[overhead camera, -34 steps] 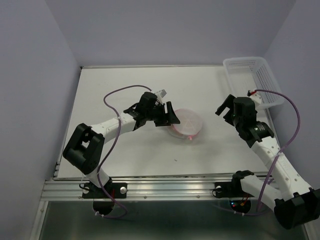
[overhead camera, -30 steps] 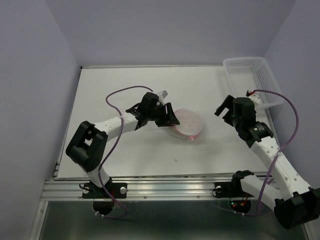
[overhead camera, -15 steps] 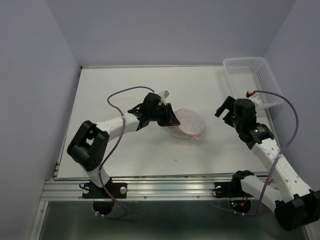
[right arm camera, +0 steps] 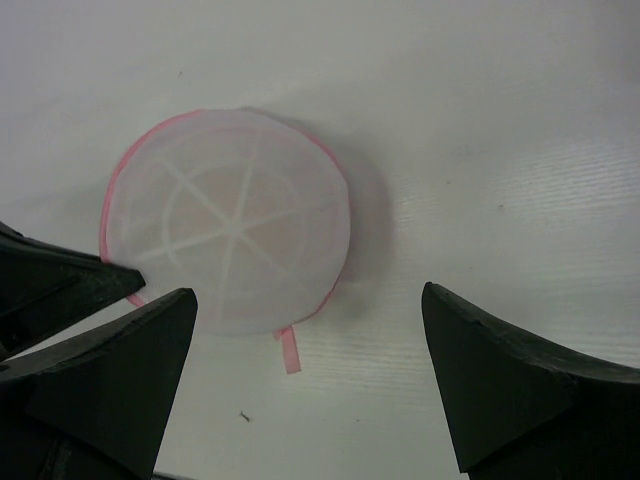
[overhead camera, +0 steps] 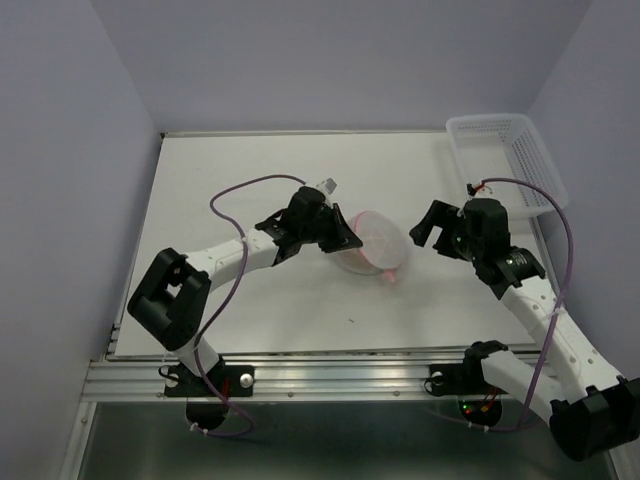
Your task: Unzip the laundry bag and remove the bra
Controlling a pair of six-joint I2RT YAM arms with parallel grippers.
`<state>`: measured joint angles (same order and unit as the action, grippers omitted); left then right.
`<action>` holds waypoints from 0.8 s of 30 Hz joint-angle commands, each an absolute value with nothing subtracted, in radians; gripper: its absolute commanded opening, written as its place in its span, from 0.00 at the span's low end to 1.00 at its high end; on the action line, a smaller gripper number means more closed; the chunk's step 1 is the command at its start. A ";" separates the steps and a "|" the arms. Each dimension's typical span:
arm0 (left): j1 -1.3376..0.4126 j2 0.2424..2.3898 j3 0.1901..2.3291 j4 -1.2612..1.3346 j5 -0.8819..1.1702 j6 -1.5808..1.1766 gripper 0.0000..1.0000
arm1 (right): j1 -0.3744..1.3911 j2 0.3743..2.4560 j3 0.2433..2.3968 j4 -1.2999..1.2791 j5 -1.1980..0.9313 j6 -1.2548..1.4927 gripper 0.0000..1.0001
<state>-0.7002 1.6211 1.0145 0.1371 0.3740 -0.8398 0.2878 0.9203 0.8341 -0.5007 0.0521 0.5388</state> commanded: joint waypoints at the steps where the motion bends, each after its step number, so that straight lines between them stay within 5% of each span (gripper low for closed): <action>1: -0.707 1.490 1.002 0.155 0.258 -0.995 0.00 | 0.327 0.911 0.833 -0.449 -0.130 0.489 1.00; 13: -0.709 1.405 0.979 0.087 0.068 -1.091 0.00 | 0.460 0.926 0.761 -0.394 -0.380 0.505 1.00; 24: -0.709 1.390 0.950 0.057 0.023 -1.150 0.00 | 0.592 1.032 0.635 -0.091 -0.266 0.571 1.00</action>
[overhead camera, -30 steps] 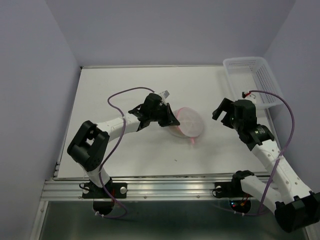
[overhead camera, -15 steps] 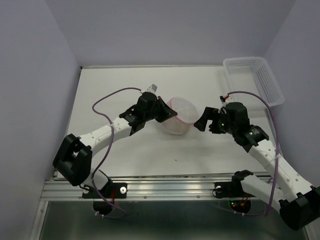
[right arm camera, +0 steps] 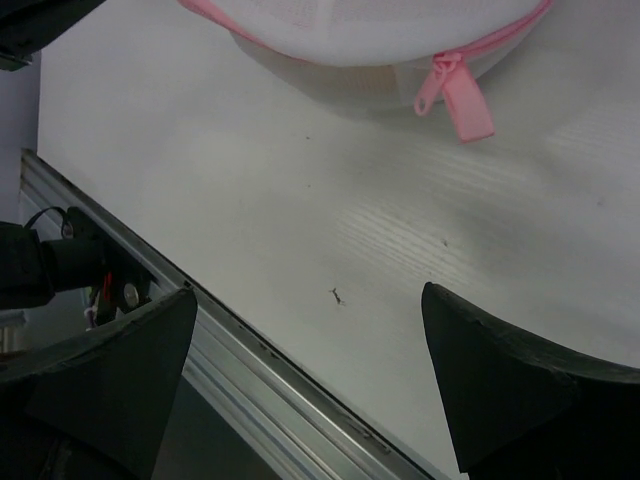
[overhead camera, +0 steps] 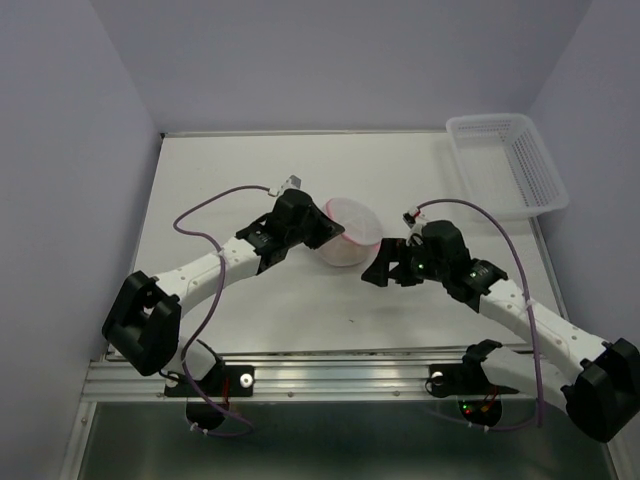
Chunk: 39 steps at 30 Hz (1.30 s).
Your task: Unzip the laundry bag and remove the bra
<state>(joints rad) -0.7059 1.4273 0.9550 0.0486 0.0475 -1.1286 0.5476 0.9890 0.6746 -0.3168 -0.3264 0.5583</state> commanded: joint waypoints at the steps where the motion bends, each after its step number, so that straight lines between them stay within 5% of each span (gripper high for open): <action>1: -0.709 1.391 0.953 0.057 0.026 -1.150 0.00 | 0.606 1.048 0.627 -0.065 -0.244 0.565 0.99; 7: -0.709 1.391 0.948 0.055 0.037 -1.158 0.00 | 0.626 1.132 0.577 0.129 -0.084 0.578 0.90; 13: -0.709 1.382 0.945 0.045 0.031 -1.161 0.00 | 0.635 1.175 0.574 0.222 0.038 0.598 0.61; 14: -0.710 1.382 0.948 0.037 0.026 -1.167 0.00 | 0.635 1.192 0.577 0.232 0.064 0.620 0.49; 39: -0.709 1.376 0.956 0.029 0.032 -1.172 0.00 | 0.644 1.253 0.561 0.265 0.120 0.749 0.40</action>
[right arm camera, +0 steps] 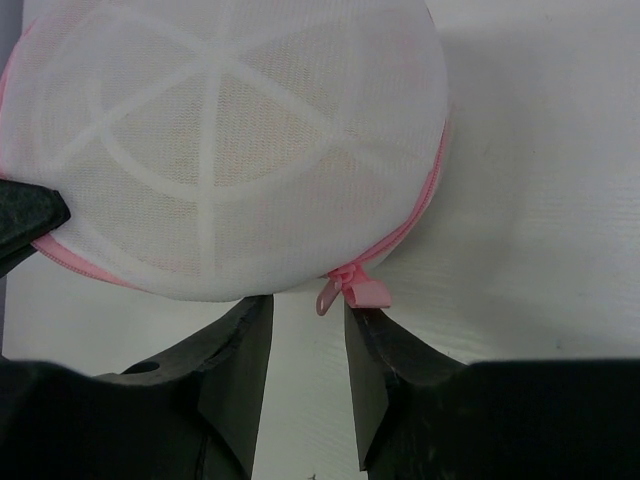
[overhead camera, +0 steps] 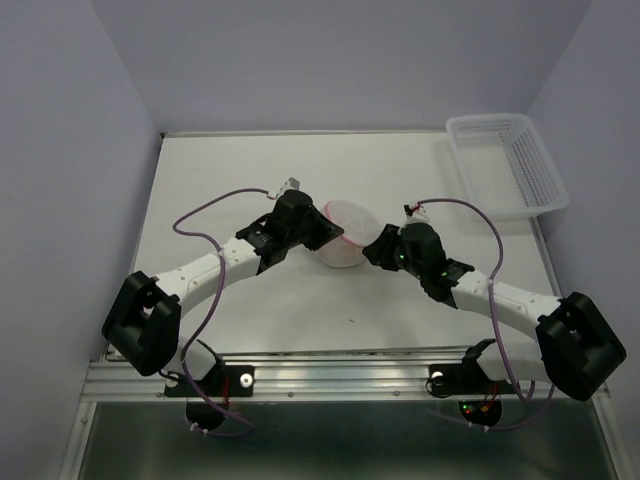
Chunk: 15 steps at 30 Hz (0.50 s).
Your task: Unzip the laundry bag and remove the bra
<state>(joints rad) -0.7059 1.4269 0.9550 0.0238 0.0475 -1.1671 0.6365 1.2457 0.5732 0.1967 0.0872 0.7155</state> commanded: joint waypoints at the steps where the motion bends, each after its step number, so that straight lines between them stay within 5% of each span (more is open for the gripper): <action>1: -0.709 1.374 0.954 0.029 0.032 -1.170 0.00 | 0.644 1.253 0.560 0.265 0.123 0.753 0.40; 15: -0.707 1.365 0.946 0.028 0.032 -1.166 0.00 | 0.653 1.246 0.555 0.279 0.137 0.785 0.16</action>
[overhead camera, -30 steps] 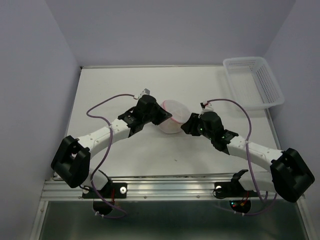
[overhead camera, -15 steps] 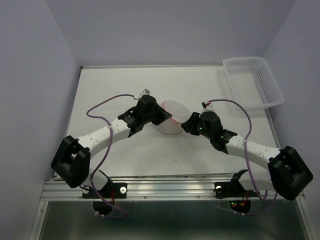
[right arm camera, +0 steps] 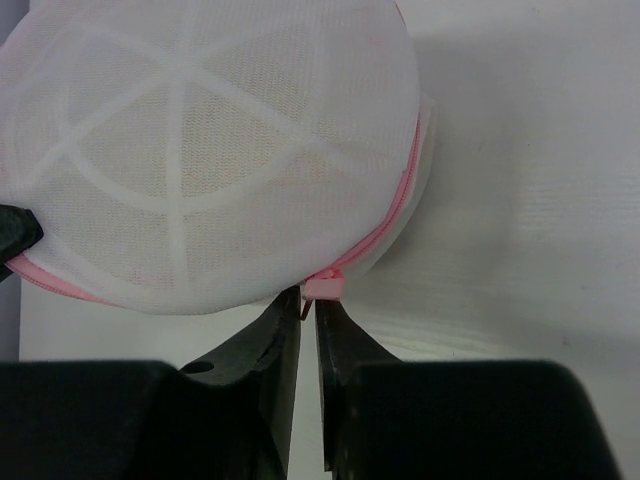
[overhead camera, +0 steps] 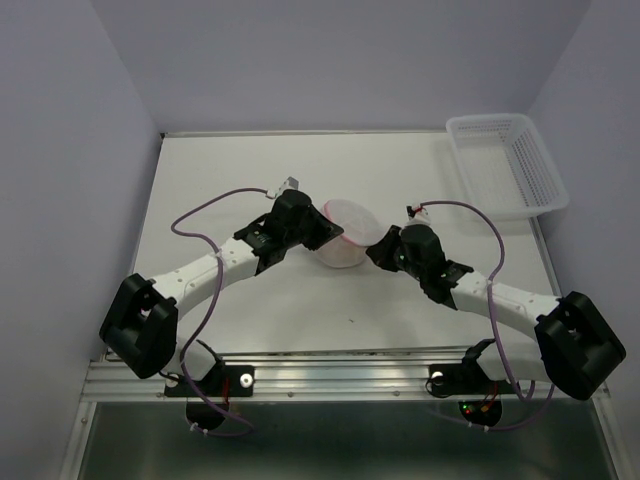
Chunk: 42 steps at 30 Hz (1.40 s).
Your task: Unzip the laundry bag and remove the bra
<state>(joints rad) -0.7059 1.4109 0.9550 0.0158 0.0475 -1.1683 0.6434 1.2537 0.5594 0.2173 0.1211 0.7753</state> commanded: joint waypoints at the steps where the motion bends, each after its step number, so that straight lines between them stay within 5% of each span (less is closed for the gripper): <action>1: -0.707 1.364 0.948 0.026 0.031 -1.166 0.00 | 0.653 1.243 0.554 0.278 0.137 0.785 0.15; 5: -0.692 1.355 0.945 0.015 0.025 -1.157 0.00 | 0.653 1.221 0.557 0.224 0.135 0.764 0.01; 13: -0.600 1.330 0.928 0.014 0.092 -1.085 0.00 | 0.653 1.226 0.572 0.104 0.167 0.669 0.01; 28: -0.413 1.568 1.094 -0.040 0.541 -0.551 0.00 | 0.571 1.292 0.640 0.038 0.063 0.329 0.01; 37: -0.360 1.676 1.311 -0.150 0.544 -0.393 0.00 | 0.561 1.288 0.686 -0.054 -0.114 0.149 0.01; 38: -0.360 1.692 1.337 -0.153 0.572 -0.402 0.05 | 0.561 1.295 0.693 -0.039 -0.136 0.179 0.01; 40: -0.364 1.724 1.354 -0.155 0.583 -0.413 0.39 | 0.561 1.299 0.696 -0.012 -0.213 0.211 0.01; 41: -0.368 1.729 1.356 -0.147 0.581 -0.429 0.66 | 0.561 1.301 0.692 0.047 -0.233 0.256 0.01; 42: -0.370 1.733 1.350 -0.138 0.584 -0.440 0.74 | 0.571 1.302 0.693 0.063 -0.253 0.273 0.01</action>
